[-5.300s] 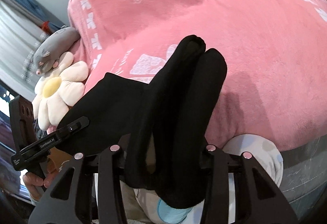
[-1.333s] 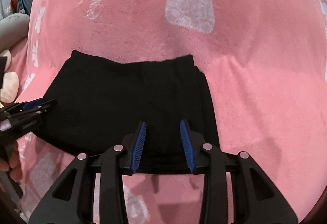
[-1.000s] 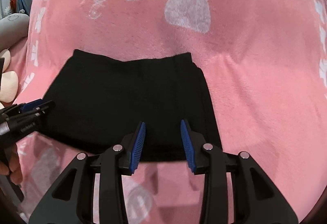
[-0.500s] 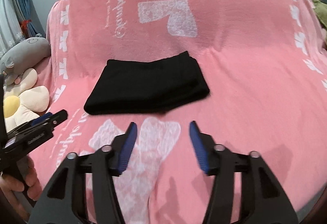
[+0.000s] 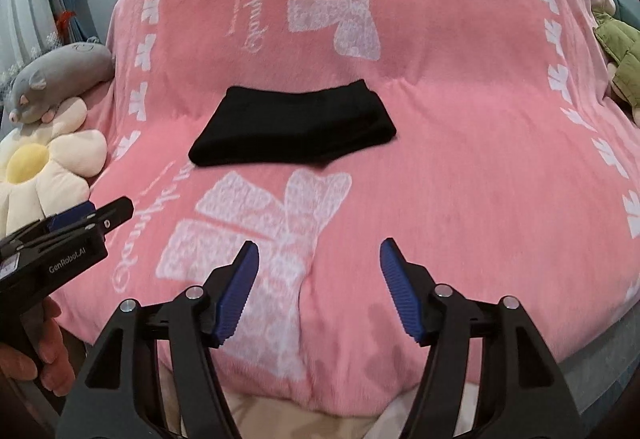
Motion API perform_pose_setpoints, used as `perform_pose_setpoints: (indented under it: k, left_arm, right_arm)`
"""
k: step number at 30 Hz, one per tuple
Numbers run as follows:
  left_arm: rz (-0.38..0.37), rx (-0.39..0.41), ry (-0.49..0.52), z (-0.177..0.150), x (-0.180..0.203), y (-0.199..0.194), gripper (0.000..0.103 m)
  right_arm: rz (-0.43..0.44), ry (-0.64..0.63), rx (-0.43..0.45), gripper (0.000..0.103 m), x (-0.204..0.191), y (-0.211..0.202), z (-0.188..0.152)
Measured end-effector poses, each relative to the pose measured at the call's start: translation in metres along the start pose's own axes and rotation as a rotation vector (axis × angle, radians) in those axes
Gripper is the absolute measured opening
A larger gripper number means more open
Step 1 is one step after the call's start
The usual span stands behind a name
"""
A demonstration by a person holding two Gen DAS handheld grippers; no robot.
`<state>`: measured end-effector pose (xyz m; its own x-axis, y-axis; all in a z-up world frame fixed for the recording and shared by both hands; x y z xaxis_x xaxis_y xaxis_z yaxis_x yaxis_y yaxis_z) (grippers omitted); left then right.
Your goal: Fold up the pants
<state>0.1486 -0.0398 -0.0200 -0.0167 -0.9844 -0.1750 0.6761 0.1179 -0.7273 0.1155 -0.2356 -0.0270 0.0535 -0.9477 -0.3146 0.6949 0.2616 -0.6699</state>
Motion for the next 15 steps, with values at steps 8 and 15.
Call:
perform_pose_setpoints:
  k: [8, 15]
  left_arm:
    - [0.000, -0.039, 0.006, -0.034, 0.004, 0.001, 0.062]
    - [0.001, -0.056, 0.000, -0.049, 0.006, -0.004, 0.062]
  right_arm:
    - [-0.032, -0.033, -0.042, 0.062, -0.004, -0.003, -0.034]
    - [-0.031, -0.037, -0.037, 0.067, -0.008, -0.009, -0.037]
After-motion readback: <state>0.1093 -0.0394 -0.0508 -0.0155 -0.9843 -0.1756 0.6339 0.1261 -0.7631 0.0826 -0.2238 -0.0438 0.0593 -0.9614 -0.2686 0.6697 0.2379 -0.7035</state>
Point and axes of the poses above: each gripper's, at about its wrist camera, not at the fingertips, and y roughly the way its jaws point, x to its right, z to its top, the point moved 7 cm from there along y, roughly the way its jaws point, and after that the axes turned 13 degrees about z, right-handed, at the moved point
